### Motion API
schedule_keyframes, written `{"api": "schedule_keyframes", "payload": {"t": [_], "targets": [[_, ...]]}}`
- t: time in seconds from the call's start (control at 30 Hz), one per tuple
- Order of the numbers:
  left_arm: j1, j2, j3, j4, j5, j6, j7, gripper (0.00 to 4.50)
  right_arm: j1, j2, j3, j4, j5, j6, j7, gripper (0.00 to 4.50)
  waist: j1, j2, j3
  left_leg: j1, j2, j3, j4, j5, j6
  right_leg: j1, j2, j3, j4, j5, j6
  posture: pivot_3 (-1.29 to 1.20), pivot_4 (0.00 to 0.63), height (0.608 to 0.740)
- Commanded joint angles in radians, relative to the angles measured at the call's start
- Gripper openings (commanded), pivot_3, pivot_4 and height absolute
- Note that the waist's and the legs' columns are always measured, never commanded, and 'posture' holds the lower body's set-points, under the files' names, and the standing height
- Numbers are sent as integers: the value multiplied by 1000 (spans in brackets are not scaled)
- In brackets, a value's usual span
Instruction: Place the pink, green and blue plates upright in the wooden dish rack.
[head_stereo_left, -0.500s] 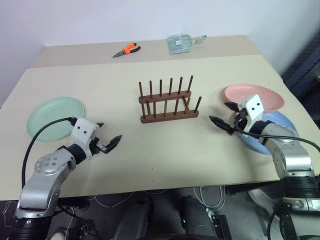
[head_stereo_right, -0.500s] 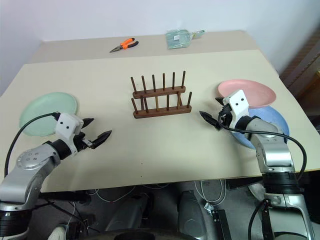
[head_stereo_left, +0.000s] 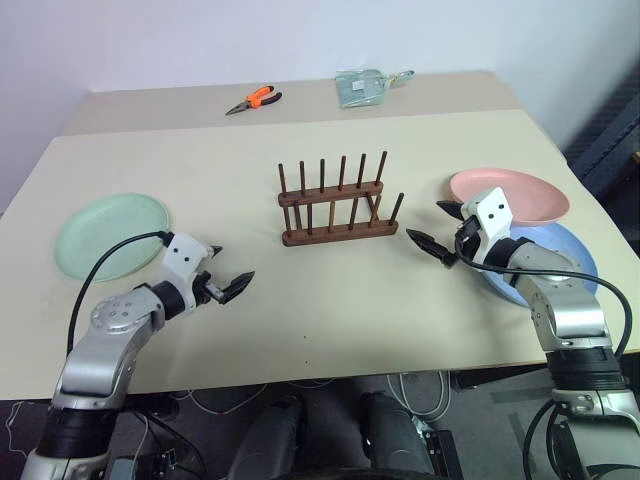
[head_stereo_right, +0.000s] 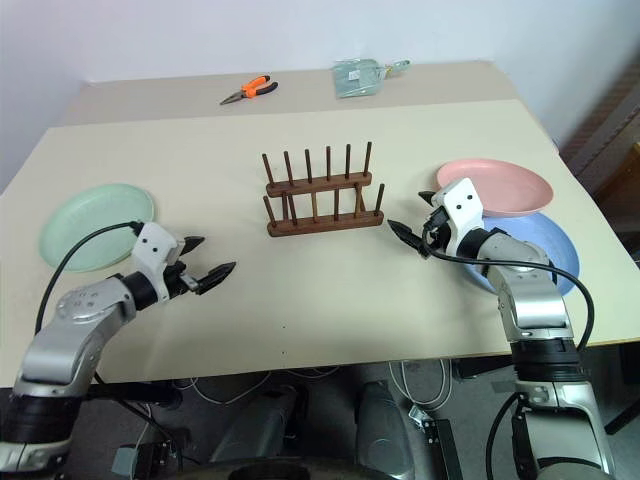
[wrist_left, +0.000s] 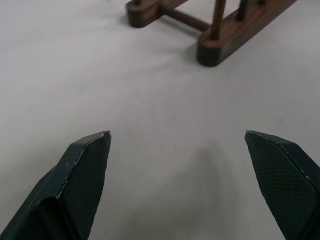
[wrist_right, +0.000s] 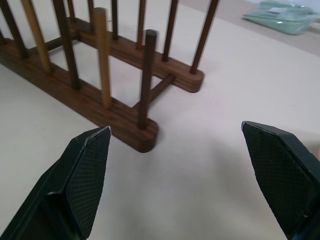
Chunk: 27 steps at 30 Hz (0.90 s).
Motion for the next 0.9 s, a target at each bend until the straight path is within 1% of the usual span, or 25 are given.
{"api": "schedule_keyframes", "payload": {"t": [0.03,0.07,0.13,0.23,0.37,0.4,0.43,0.5,0.53,0.63,0.67,0.73,0.87,0.9], "targets": [[-155,-30,-116,199,63,-98,-111,4414,24,26,-6,-74,-11,-14,-42,4285,6,0,0,0,0,0,0,0,0,0,0,-1,0,0,0,0,150,739],[-178,-34,-131,237,72,-118,-133,4414,35,31,-8,-88,-13,-11,-53,4285,6,0,0,0,0,0,1,0,0,0,0,-1,0,0,0,0,150,739],[-273,-62,-173,368,106,-179,-175,4414,54,38,-15,-135,-6,3,-69,4285,6,0,0,-1,-1,0,0,0,0,0,0,0,-2,0,0,0,150,739],[-400,-121,-222,574,154,-265,-215,4414,83,46,-21,-183,-10,14,-104,4285,4,0,0,-1,-1,0,0,0,1,-1,0,0,-2,0,0,0,150,739],[-515,-187,-245,770,202,-349,-234,4414,125,48,-26,-232,-16,25,-132,4285,4,0,-1,-1,-1,0,1,0,1,0,-1,-1,-2,0,1,0,150,739],[-535,-206,-243,802,202,-362,-243,4201,136,47,-29,-239,-20,24,-138,4414,4,0,-1,-1,-1,0,1,0,1,0,-1,-1,-2,0,1,0,150,739],[-548,-219,-240,825,203,-374,-251,3892,142,46,-30,-243,-22,24,-142,4500,4,0,-1,-1,-1,0,1,0,1,0,-1,-1,-2,0,1,0,150,739],[-559,-231,-236,856,207,-400,-268,3155,152,47,-31,-254,-26,25,-152,4500,2,0,-1,-1,-1,0,1,0,1,0,-1,-1,-2,0,1,0,150,739],[-557,-234,-241,865,217,-418,-276,2595,157,48,-33,-257,-27,25,-157,4500,1,0,-1,-1,-2,0,1,0,1,0,-1,-1,-2,0,1,0,150,739],[-542,-234,-245,861,222,-436,-308,1141,163,45,-30,-258,-30,23,-163,4500,-3,-1,-1,-1,-2,-1,1,0,1,0,-1,-1,-1,0,1,0,150,739],[-532,-233,-243,847,218,-438,-322,796,162,43,-27,-255,-32,21,-162,4500,-4,-1,-1,-1,-2,-1,2,0,1,0,-1,-1,0,0,1,0,150,739],[-506,-227,-241,806,213,-437,-338,784,157,36,-21,-243,-41,17,-158,4500,-6,0,-1,0,-1,0,2,0,1,0,-1,-1,0,0,1,0,150,739],[-431,-196,-239,660,190,-414,-395,784,151,19,-24,-215,-55,8,-143,4500,-6,0,-1,0,-1,0,1,0,1,0,-1,0,0,0,1,0,150,739],[-400,-177,-241,587,177,-399,-418,784,152,10,-30,-204,-57,4,-138,4500,-6,0,-1,0,-1,-1,1,0,1,0,-1,0,1,0,1,0,150,739]]}}
